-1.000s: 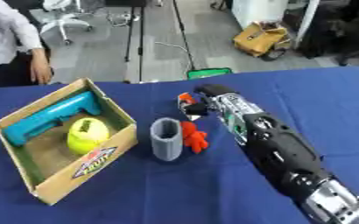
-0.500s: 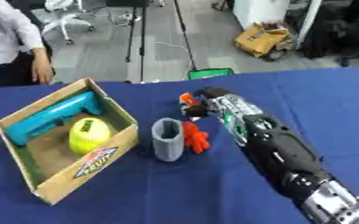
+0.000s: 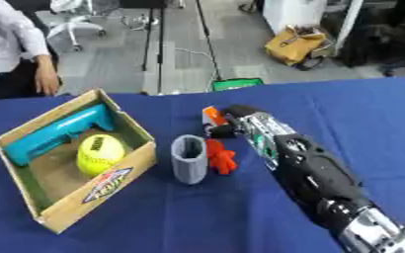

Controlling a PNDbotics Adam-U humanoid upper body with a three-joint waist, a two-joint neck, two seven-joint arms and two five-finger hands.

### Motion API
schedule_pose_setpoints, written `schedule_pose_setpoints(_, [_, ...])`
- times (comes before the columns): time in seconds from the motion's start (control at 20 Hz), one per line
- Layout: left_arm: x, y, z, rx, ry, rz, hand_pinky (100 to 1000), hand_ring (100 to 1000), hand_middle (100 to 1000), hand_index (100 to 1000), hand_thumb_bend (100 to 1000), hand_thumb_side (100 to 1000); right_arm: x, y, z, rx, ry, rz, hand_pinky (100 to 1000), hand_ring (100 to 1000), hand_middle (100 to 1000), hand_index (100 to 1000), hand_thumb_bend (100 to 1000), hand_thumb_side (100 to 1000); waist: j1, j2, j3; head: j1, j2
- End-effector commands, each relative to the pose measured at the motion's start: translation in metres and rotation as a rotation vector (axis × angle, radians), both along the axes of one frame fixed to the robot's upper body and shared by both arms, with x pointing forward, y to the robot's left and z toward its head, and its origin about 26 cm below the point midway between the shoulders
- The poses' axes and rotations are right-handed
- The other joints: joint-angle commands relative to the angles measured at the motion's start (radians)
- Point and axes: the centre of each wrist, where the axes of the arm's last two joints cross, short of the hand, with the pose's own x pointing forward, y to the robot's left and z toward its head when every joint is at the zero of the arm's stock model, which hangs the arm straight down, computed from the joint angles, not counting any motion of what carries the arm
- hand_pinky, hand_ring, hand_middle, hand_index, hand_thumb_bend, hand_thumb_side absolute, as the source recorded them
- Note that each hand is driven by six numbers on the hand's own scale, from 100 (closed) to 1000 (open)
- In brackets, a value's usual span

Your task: Pick up objects on the table and place them in the box.

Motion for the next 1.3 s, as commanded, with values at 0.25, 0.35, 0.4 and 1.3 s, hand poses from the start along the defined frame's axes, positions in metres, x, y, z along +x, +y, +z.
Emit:
schedule_pose_setpoints(0.25, [-0.0011,-0.0012,0.0083,-0.001,-0.032,-0.01,1000,924,904,837,100,1000,0.0027,-0.0026,0.0098,-0.004,-0.03,-0.004,907,980,928,1000,277,1000,0.0,-0.011,0.003,-0.006,-0.014])
schedule_pose_setpoints(0.35, [-0.001,-0.0012,0.0086,-0.001,-0.033,-0.009,1000,924,904,837,100,1000,0.0028,-0.003,0.0094,-0.004,-0.03,-0.005,907,980,927,1000,274,1000,0.0,-0.011,0.004,-0.007,-0.014])
schedule_pose_setpoints(0.4, [-0.001,-0.0013,0.0086,-0.001,-0.033,-0.01,1000,924,904,837,100,1000,0.0029,-0.0031,0.0092,-0.004,-0.03,-0.006,907,980,926,1000,280,1000,0.0,-0.011,0.004,-0.007,-0.014])
schedule_pose_setpoints(1.3, [-0.001,-0.0019,0.0087,0.002,-0.032,-0.014,1000,923,905,838,100,1000,0.0039,-0.0053,0.0093,0.006,-0.09,-0.043,884,946,749,778,190,913,-0.001,-0.009,0.01,-0.012,-0.016])
